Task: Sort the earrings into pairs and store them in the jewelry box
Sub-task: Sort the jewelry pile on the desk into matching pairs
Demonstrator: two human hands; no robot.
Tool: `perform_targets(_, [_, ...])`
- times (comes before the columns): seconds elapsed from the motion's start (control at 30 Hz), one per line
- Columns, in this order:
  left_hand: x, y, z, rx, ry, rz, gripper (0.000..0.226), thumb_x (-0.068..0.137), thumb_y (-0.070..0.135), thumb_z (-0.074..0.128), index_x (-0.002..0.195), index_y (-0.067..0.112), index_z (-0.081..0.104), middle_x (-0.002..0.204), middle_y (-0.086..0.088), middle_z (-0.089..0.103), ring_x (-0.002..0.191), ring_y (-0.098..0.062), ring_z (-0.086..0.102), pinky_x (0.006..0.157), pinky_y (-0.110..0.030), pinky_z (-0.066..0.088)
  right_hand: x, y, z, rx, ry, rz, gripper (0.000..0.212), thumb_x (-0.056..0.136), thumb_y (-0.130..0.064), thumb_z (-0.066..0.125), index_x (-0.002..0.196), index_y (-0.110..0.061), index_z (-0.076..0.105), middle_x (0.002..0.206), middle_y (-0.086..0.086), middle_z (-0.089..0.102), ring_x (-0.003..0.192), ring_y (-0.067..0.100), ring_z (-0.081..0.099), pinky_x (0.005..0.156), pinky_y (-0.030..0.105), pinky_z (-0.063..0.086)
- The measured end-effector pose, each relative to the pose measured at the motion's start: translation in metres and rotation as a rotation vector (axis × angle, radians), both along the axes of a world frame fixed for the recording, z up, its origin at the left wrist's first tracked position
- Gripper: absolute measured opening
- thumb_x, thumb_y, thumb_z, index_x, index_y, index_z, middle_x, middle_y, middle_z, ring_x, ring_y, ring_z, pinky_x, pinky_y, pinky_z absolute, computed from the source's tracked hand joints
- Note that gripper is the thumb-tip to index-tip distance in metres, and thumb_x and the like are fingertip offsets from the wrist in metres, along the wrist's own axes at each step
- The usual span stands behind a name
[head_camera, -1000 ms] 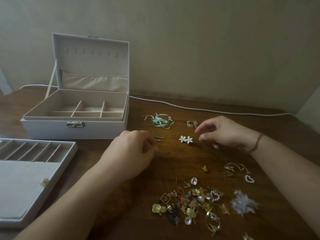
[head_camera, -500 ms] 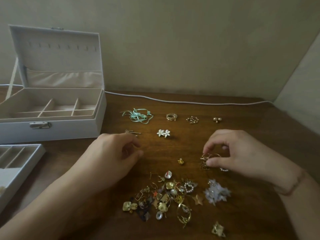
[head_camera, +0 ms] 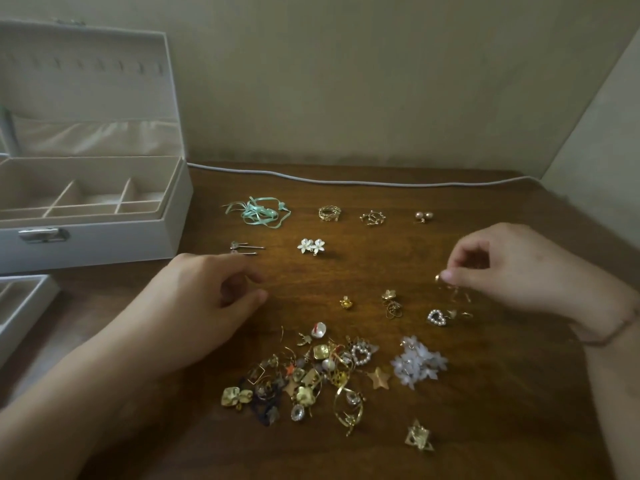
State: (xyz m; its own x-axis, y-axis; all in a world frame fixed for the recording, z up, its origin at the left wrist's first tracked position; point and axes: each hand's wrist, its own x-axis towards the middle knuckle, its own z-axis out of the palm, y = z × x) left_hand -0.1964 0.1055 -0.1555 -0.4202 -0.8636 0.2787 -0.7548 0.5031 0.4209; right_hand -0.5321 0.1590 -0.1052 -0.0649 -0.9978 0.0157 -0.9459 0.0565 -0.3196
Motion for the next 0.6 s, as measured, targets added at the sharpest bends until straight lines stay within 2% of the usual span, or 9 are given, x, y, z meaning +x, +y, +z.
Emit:
perform_targets(0.13, [-0.001, 0.001, 0.0, 0.006, -0.01, -0.013, 0.012, 0.08, 0.042, 0.073, 0.09, 0.042, 0.067, 0.067, 0.022, 0.064, 0.079, 0.014, 0.058, 0.058, -0.008, 0.039, -0.002, 0.002, -0.002, 0.226, -0.007, 0.016, 0.018, 0.078, -0.048, 0.07, 0.07, -0.032, 0.07, 0.069, -0.015, 0.066, 0.065, 0.0, 0.06, 0.056, 0.018, 0.039])
perform_targets(0.23, [-0.001, 0.002, 0.001, 0.008, -0.008, -0.022, 0.012, 0.08, 0.041, 0.073, 0.09, 0.043, 0.066, 0.067, 0.022, 0.064, 0.08, 0.015, 0.057, 0.058, -0.006, 0.036, 0.0, 0.001, -0.004, 0.181, 0.009, 0.046, 0.018, 0.08, -0.053, 0.065, 0.075, -0.036, 0.068, 0.068, -0.021, 0.064, 0.063, -0.005, 0.058, 0.056, 0.016, 0.039])
perform_targets(0.33, [-0.001, 0.002, 0.001, 0.006, 0.002, -0.036, 0.012, 0.08, 0.04, 0.073, 0.09, 0.042, 0.067, 0.067, 0.024, 0.063, 0.081, 0.016, 0.057, 0.058, -0.006, 0.036, 0.01, 0.0, -0.005, 0.058, 0.018, 0.108, 0.004, 0.084, -0.042, 0.065, 0.081, -0.041, 0.066, 0.08, -0.02, 0.064, 0.077, -0.003, 0.059, 0.063, 0.018, 0.042])
perform_targets(0.4, [0.0, 0.003, 0.001, 0.001, 0.004, -0.058, 0.013, 0.08, 0.04, 0.072, 0.091, 0.044, 0.065, 0.068, 0.024, 0.064, 0.081, 0.015, 0.058, 0.059, -0.007, 0.038, 0.02, 0.001, -0.007, 0.01, -0.011, 0.196, 0.006, 0.084, -0.036, 0.068, 0.082, -0.042, 0.065, 0.082, -0.02, 0.064, 0.08, -0.003, 0.059, 0.066, 0.019, 0.044])
perform_targets(0.5, [0.0, 0.005, 0.002, -0.007, -0.012, -0.153, 0.014, 0.08, 0.047, 0.067, 0.094, 0.046, 0.065, 0.074, 0.024, 0.065, 0.079, 0.007, 0.062, 0.061, -0.014, 0.048, 0.031, 0.007, -0.003, 0.047, -0.042, 0.327, 0.007, 0.081, -0.035, 0.072, 0.08, -0.041, 0.068, 0.079, -0.016, 0.065, 0.076, 0.001, 0.06, 0.063, 0.021, 0.047])
perform_targets(0.6, [-0.003, 0.01, 0.003, 0.004, -0.055, -0.33, 0.025, 0.085, 0.058, 0.056, 0.104, 0.043, 0.066, 0.082, 0.022, 0.064, 0.079, -0.002, 0.064, 0.065, -0.023, 0.054, 0.041, 0.017, 0.002, 0.157, -0.019, 0.425, 0.011, 0.08, -0.04, 0.073, 0.088, -0.043, 0.067, 0.082, -0.016, 0.063, 0.077, 0.003, 0.059, 0.062, 0.022, 0.047])
